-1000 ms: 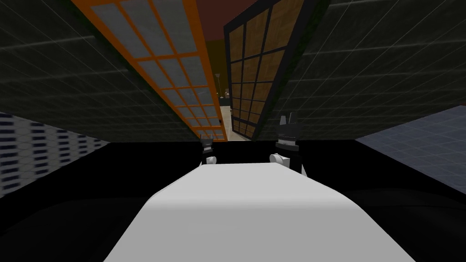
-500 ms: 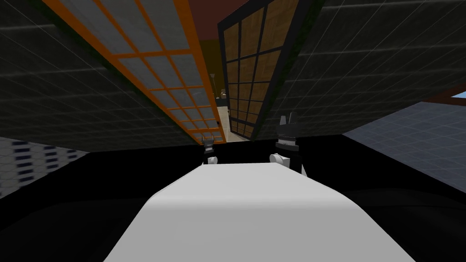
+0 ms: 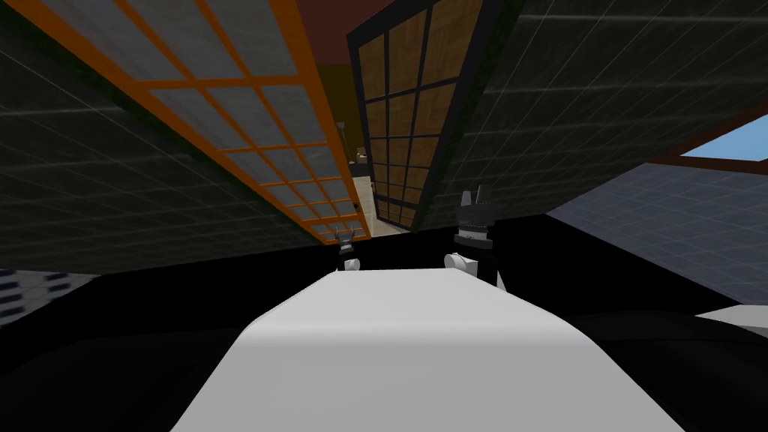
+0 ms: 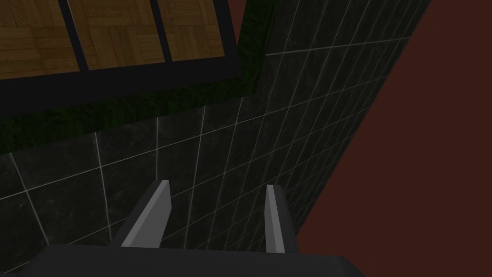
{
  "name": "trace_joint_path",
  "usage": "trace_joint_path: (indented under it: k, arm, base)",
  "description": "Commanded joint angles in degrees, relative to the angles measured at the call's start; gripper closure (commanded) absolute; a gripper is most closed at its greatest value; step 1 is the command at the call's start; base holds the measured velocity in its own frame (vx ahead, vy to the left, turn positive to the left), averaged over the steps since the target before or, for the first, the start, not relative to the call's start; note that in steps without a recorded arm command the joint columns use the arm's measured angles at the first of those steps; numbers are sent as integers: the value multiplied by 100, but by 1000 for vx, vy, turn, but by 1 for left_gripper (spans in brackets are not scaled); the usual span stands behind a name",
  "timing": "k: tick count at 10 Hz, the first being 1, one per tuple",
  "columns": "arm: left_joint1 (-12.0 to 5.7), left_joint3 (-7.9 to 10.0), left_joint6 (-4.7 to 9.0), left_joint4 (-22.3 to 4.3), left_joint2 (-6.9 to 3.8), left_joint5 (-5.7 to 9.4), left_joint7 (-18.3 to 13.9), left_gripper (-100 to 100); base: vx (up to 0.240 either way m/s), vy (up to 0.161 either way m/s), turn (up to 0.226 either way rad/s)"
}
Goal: Push the door open
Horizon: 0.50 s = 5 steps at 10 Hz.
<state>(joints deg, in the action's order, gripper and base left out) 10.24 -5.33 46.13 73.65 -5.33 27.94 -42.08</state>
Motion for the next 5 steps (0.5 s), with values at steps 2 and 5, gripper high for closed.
trace_joint_path:
  k: [2, 5]
  arm:
    - [-95, -38, 60, -282, 19, 171, -234, -100]
    - [-218, -83, 141, -632, 44, 359, -487, -100]
  base:
    - [75, 63, -127]
    - [63, 73, -138]
